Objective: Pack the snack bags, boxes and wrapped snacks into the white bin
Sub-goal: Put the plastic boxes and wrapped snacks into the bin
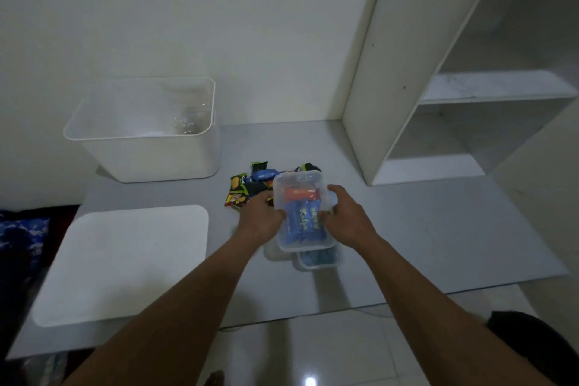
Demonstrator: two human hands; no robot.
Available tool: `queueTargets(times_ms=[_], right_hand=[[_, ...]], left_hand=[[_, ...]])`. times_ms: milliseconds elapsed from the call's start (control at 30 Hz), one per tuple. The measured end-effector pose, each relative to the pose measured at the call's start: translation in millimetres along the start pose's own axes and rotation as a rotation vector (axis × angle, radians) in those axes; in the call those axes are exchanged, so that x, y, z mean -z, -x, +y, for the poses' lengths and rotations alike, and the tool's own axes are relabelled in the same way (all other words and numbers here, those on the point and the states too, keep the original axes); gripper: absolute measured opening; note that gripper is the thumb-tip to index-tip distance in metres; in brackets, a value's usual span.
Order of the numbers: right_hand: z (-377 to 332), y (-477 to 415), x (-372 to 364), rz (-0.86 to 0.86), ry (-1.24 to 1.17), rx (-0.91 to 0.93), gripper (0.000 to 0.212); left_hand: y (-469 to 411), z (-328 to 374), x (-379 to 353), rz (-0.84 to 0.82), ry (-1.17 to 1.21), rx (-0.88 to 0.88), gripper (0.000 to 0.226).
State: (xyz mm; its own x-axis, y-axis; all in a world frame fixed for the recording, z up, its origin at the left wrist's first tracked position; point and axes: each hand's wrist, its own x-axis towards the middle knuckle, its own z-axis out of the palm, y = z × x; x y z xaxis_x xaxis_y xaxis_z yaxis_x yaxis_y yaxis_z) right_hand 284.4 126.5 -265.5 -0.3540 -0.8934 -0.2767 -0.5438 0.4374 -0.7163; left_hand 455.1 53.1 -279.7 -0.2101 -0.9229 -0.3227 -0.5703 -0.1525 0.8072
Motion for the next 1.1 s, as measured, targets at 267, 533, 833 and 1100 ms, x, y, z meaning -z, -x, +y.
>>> queueTargets(times_ms=[267,533,833,1100], right_hand=[[48.4,-0.9,8.6,-0.023,-0.053,-0.103,0.059],[68.8,-4.6,3.2,-0.145,-0.293,-0.186,0.061],[60.2,-9.5,15.1,-0.251,-0.395,-0.154,0.073],[-36.0,-17.9,42.6,-0.28,-0.436,-0.045,0.061]], left_hand=[[-4.0,-9.2,-47.6,-0.082,0.005,0.093,0.056],[0.1,-25.9,-65.2,-0.188,0.243,0.12,0.055],[-2.7,-12.9,-43.0,-0.235,0.27,0.072,0.054],[-5.5,33.2,46.5,-0.141,0.291,-0.007,0.07]])
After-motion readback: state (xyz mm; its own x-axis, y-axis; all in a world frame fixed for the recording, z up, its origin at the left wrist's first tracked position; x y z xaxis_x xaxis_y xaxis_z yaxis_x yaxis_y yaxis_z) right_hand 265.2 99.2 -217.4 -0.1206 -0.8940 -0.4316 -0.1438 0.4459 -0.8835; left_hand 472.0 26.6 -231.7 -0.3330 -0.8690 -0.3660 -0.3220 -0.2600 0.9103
